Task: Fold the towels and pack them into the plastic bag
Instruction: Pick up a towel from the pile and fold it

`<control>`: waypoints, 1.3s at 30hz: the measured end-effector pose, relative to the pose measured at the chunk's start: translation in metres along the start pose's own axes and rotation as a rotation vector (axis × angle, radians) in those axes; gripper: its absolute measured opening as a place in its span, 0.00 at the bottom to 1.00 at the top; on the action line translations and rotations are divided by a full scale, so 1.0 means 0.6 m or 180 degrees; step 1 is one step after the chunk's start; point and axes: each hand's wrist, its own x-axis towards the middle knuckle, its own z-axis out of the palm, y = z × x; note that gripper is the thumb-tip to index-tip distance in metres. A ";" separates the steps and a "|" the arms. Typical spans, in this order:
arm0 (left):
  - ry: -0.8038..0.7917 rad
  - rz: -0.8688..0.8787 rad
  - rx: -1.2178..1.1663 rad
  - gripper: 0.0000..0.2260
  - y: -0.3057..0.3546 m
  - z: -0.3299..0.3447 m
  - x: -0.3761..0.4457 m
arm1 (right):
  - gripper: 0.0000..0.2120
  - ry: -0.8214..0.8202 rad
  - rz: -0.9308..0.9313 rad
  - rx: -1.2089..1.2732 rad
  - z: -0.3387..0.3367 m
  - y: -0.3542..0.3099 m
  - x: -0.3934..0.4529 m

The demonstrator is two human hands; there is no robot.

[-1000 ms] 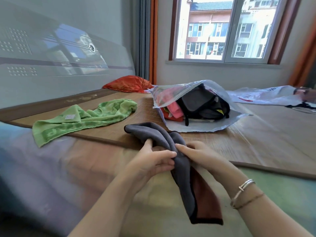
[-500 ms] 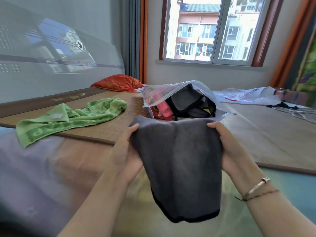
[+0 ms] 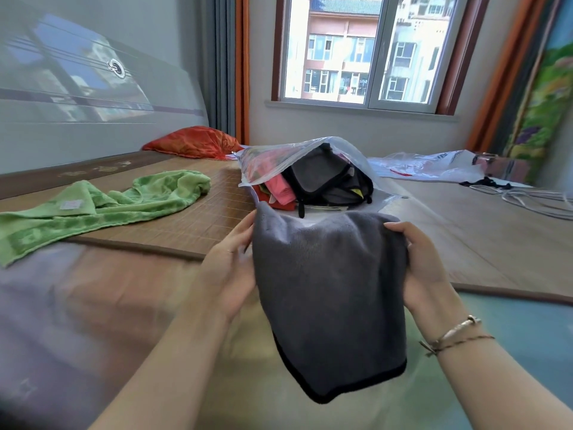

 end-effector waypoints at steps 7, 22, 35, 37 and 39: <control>0.0323 0.0407 0.1043 0.23 -0.036 0.022 -0.014 | 0.16 0.0041 -0.0037 0.0597 0.012 0.006 0.002; 0.0611 -0.0926 0.1060 0.21 0.009 0.033 -0.052 | 0.14 -0.0075 -0.0053 0.0389 0.033 0.014 0.017; 0.1278 0.1025 0.1299 0.07 0.102 0.002 -0.082 | 0.12 0.0608 -0.1178 -0.1060 0.014 -0.034 -0.006; 0.0976 0.1609 0.1513 0.10 0.108 0.015 -0.094 | 0.11 0.0728 -0.1519 -0.1066 0.019 -0.049 -0.016; 0.0691 0.2048 0.1662 0.13 0.116 0.033 -0.111 | 0.10 0.0847 -0.1919 -0.1004 0.027 -0.067 -0.031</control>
